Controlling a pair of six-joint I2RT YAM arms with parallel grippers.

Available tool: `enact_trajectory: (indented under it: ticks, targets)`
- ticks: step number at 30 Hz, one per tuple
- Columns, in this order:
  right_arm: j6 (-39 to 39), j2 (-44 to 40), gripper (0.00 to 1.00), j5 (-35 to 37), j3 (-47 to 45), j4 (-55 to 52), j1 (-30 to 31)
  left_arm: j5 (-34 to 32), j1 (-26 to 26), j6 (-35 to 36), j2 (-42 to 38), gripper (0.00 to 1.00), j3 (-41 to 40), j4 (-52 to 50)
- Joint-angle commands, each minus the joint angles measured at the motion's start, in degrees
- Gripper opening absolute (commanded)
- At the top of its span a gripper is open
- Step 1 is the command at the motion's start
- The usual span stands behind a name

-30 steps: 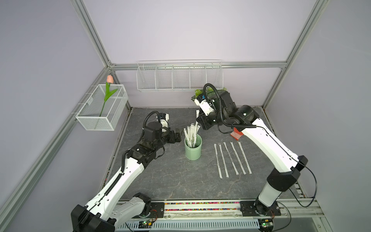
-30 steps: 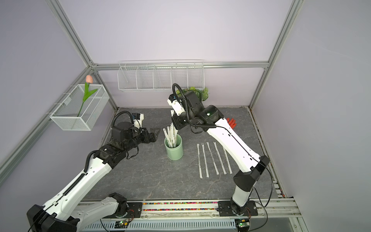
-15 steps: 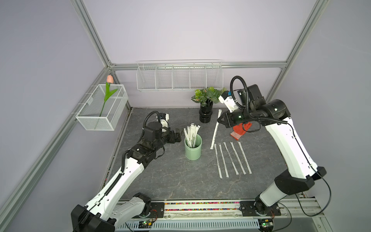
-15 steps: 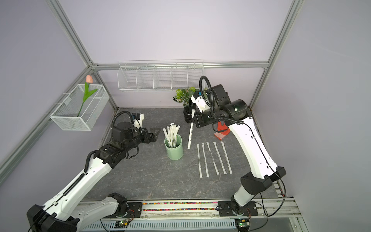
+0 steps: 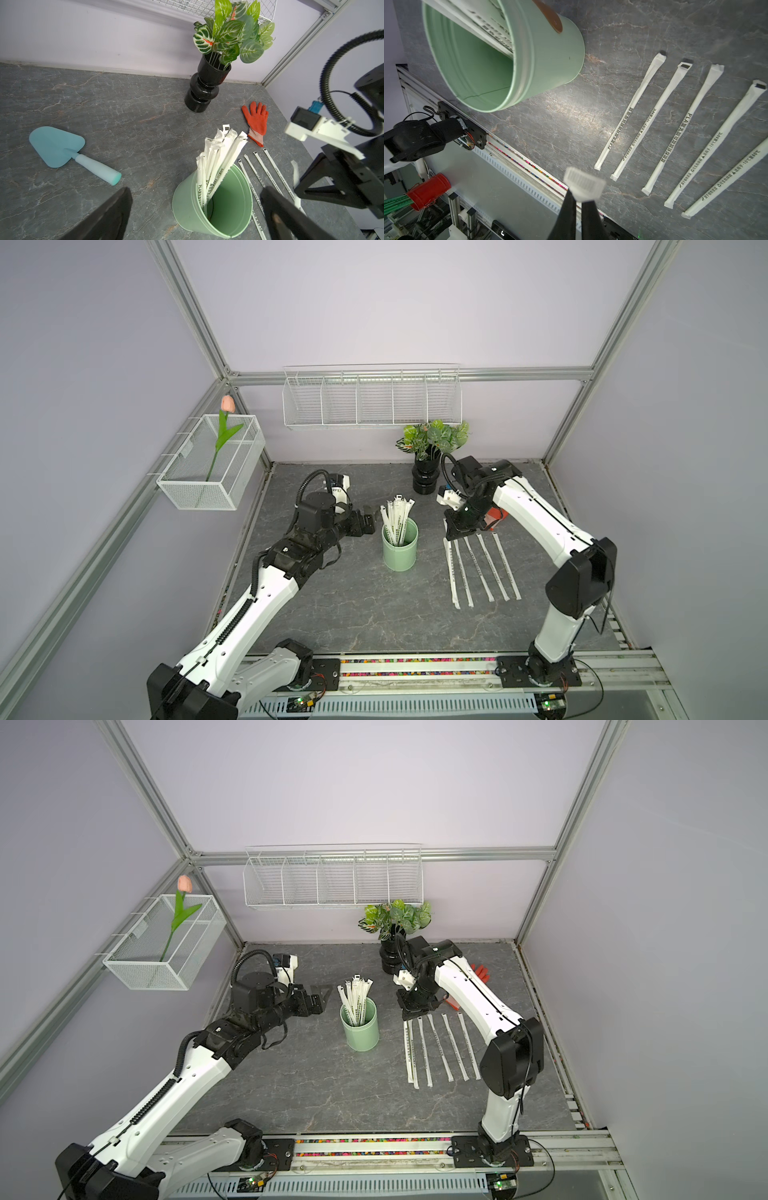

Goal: Take the straws out of the storage container
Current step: Place the straw at the center of the board.

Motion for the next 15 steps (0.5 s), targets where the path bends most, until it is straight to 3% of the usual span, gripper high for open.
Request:
enact_trajectory:
  ticks: [1, 15]
  targets:
    - [-1.23, 2.22, 0.09, -3.18, -1.7, 2.19, -0.09, 0.44, -0.28, -0.39, 0.15, 1.0, 0.26, 0.74]
    - [-0.84, 13.08, 0.09, -6.2, -1.98, 6.61, -0.58, 0.4, -0.32, -0.33, 0.12, 1.0, 0.25, 0.62]
